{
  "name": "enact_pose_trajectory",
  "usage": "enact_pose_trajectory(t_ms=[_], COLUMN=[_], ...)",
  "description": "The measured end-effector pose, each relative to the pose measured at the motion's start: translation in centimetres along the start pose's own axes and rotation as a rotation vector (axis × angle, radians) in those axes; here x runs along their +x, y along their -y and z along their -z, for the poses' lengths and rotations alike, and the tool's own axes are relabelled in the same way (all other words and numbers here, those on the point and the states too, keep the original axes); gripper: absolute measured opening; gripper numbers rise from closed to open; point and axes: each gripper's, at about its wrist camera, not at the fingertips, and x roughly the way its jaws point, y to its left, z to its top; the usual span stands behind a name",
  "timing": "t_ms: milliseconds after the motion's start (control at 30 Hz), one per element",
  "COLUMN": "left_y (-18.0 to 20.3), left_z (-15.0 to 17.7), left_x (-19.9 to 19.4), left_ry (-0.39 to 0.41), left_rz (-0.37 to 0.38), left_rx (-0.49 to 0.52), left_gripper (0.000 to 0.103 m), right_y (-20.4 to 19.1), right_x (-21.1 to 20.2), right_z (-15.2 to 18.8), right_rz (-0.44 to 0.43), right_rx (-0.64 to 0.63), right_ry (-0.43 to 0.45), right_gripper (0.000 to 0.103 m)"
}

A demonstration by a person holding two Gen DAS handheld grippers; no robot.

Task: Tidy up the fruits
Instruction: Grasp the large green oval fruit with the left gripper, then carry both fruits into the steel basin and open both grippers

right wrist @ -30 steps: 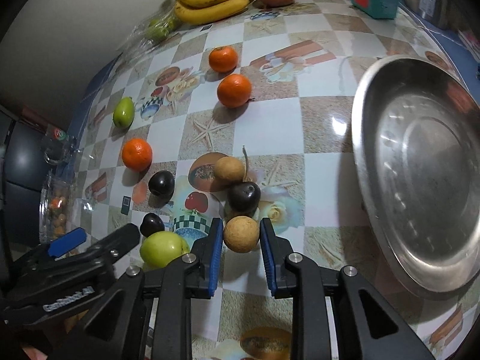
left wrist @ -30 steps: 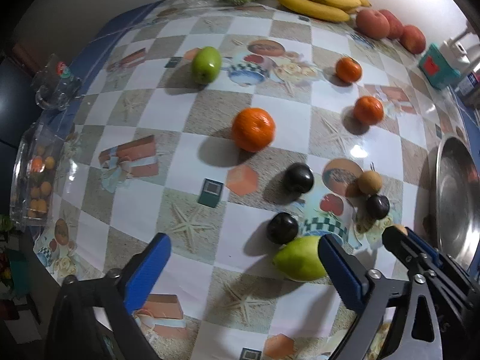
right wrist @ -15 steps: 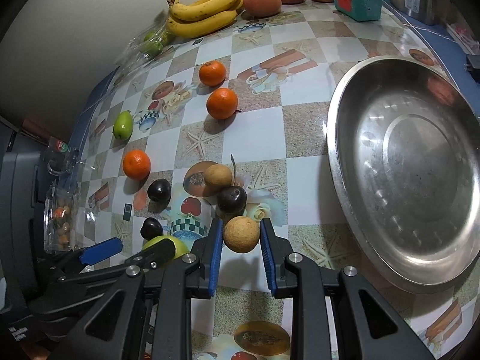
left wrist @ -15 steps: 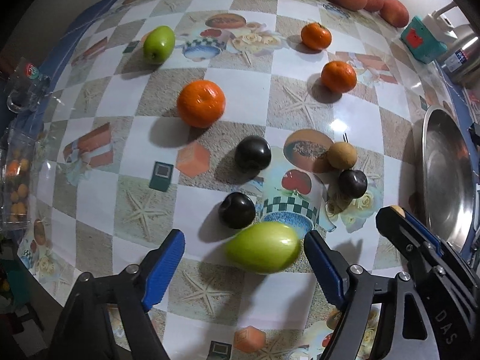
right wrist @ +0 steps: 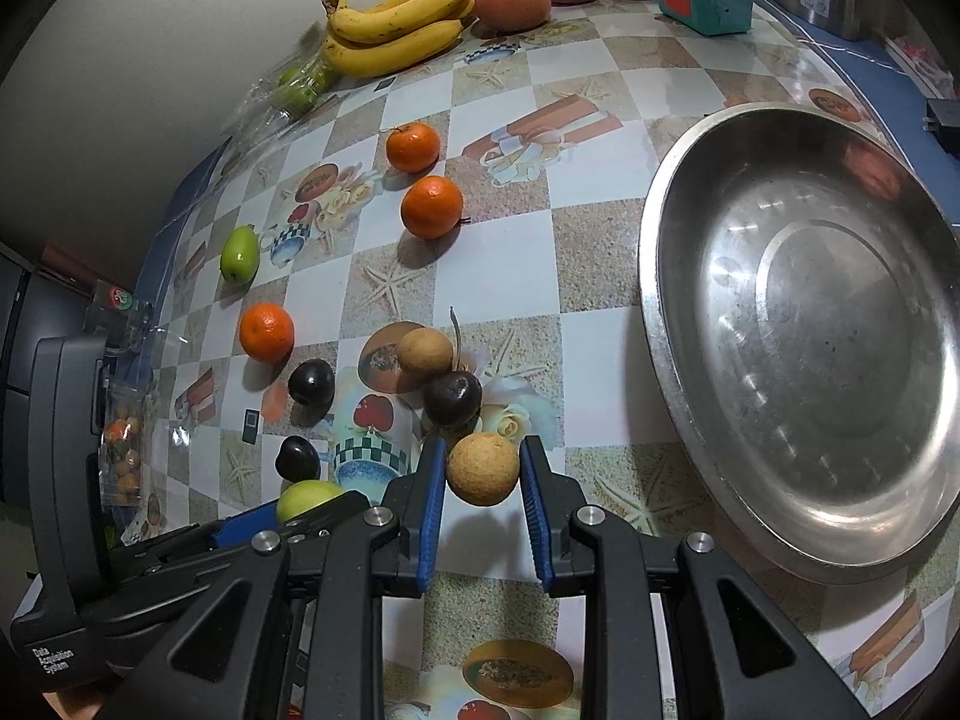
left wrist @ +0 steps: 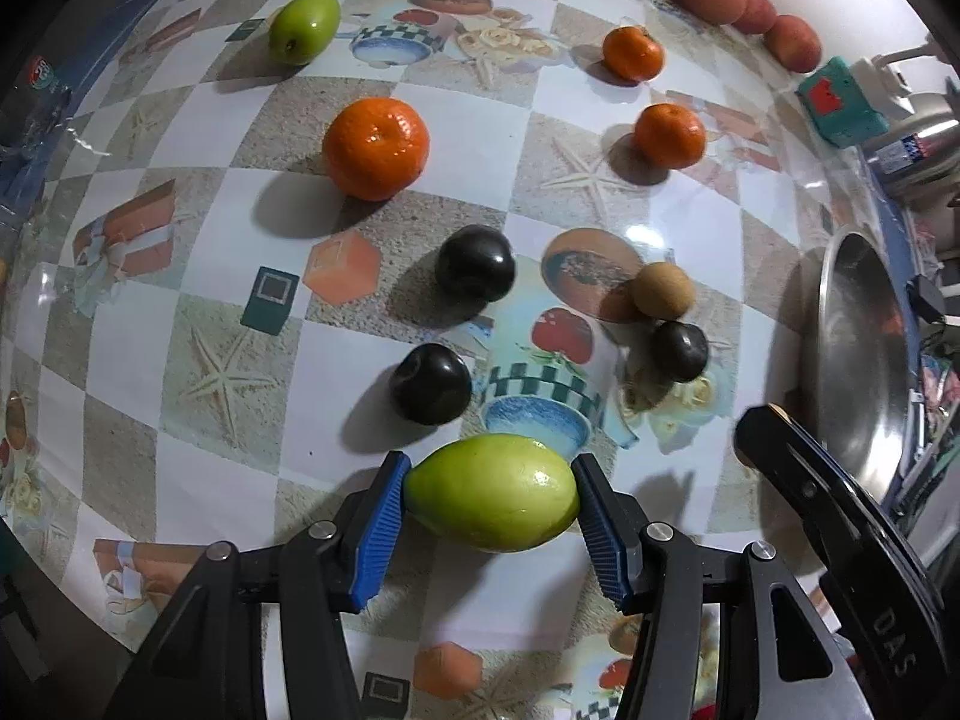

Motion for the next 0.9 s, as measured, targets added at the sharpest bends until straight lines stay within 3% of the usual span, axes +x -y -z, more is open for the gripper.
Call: enact_pose_trajectory(t_ms=[233, 500, 800, 900], left_y=[0.2, 4.0, 11.6, 13.9], left_z=[1.3, -1.4, -2.4, -2.6], left_x=[-4.1, -7.4, -5.1, -4.7], left_ry=[0.051, 0.147, 0.175, 0.186], left_rz=[0.051, 0.061, 0.11, 0.128], left_rx=[0.016, 0.034, 0.138, 0.179], left_gripper=[0.058, 0.058, 0.058, 0.058], right_y=[0.4, 3.4, 9.6, 11.6], right_x=[-0.8, -2.5, -4.3, -5.0], right_z=[-0.2, -1.4, -2.2, -2.3], right_rz=[-0.016, 0.022, 0.111, 0.194], right_rx=[0.014, 0.106, 0.283, 0.339], right_ry=[0.022, 0.09, 0.158, 0.18], right_gripper=[0.026, 0.026, 0.026, 0.026])
